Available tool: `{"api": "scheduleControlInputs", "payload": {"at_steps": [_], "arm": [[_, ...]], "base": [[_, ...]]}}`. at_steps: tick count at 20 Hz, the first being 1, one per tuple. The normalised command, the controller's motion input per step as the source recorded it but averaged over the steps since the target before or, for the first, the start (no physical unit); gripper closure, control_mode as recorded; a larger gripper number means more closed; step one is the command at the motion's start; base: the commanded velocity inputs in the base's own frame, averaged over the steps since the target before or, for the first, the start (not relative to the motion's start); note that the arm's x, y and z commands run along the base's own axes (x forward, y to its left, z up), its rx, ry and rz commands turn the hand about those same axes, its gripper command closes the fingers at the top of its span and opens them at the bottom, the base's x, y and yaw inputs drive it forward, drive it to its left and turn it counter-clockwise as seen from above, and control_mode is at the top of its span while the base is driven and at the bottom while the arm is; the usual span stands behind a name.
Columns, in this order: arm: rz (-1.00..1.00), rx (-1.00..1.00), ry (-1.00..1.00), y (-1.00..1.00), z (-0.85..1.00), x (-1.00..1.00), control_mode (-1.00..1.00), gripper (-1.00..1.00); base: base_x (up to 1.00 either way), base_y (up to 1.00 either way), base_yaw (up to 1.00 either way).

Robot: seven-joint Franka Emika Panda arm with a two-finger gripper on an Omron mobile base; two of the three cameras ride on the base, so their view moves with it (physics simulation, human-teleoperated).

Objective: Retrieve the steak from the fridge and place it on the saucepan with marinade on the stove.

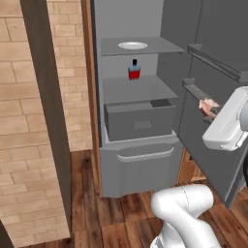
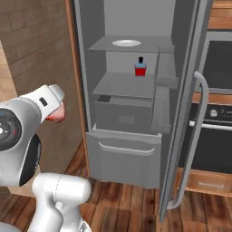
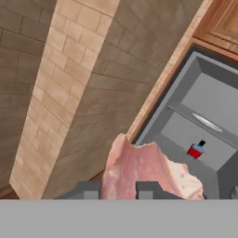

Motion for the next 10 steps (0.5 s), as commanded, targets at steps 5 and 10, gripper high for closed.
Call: {"api": "scheduleControlInputs", "payload": {"at_steps": [5, 10], "arm": [[0.0, 0.0, 0.0, 0.0, 0.0, 0.0, 1.0, 1.0], [0.0, 0.0, 0.0, 0.0, 0.0, 0.0, 1.0, 1.0]], "base": [[-0.81, -0.22, -0.19], [-0.67, -0.18, -0.28]]}}
